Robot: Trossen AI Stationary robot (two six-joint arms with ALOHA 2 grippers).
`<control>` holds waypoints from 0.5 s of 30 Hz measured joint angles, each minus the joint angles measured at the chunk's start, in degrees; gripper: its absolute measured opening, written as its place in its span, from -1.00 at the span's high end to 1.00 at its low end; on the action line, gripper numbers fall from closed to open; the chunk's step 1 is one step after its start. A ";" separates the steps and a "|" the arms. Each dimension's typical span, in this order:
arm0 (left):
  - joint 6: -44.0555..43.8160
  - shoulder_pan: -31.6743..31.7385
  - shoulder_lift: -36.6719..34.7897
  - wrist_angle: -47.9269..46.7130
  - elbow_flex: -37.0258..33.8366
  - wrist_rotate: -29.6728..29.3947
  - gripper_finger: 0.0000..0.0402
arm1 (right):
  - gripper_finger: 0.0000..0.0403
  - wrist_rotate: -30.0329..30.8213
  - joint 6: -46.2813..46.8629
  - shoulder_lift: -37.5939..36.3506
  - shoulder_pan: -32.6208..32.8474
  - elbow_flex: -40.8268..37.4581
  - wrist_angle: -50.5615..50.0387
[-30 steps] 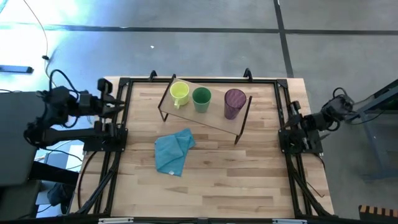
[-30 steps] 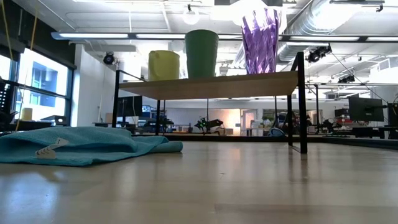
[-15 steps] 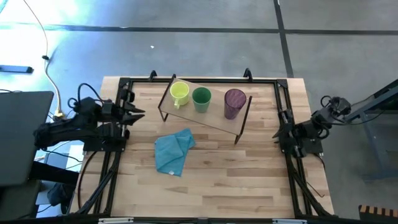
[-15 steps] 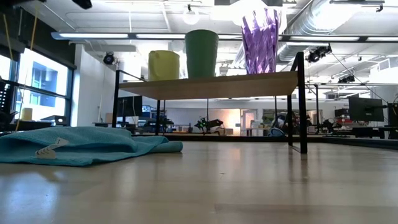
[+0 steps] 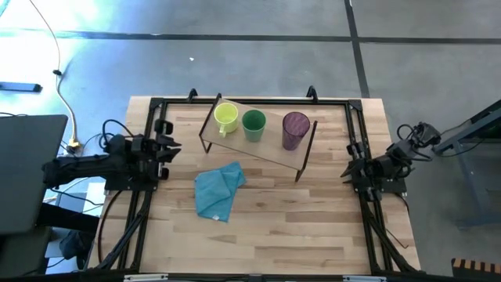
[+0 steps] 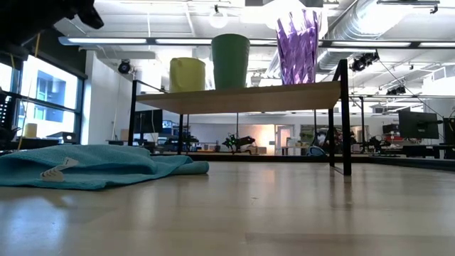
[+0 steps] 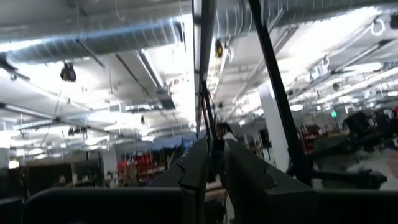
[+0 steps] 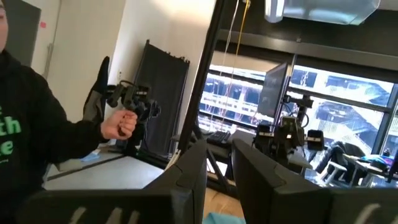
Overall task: Stack small to large cups/mugs on shelf
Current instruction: Return to Home Position
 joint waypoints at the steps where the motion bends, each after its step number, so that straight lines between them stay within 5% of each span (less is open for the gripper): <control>1: -0.20 0.00 0.00 1.89 -0.88 0.02 0.77 | 0.67 0.00 0.04 0.00 0.00 -0.23 0.53; 15: -1.81 0.00 0.18 6.25 -3.27 0.77 0.77 | 0.67 -4.84 9.20 0.02 -0.04 -0.73 -3.98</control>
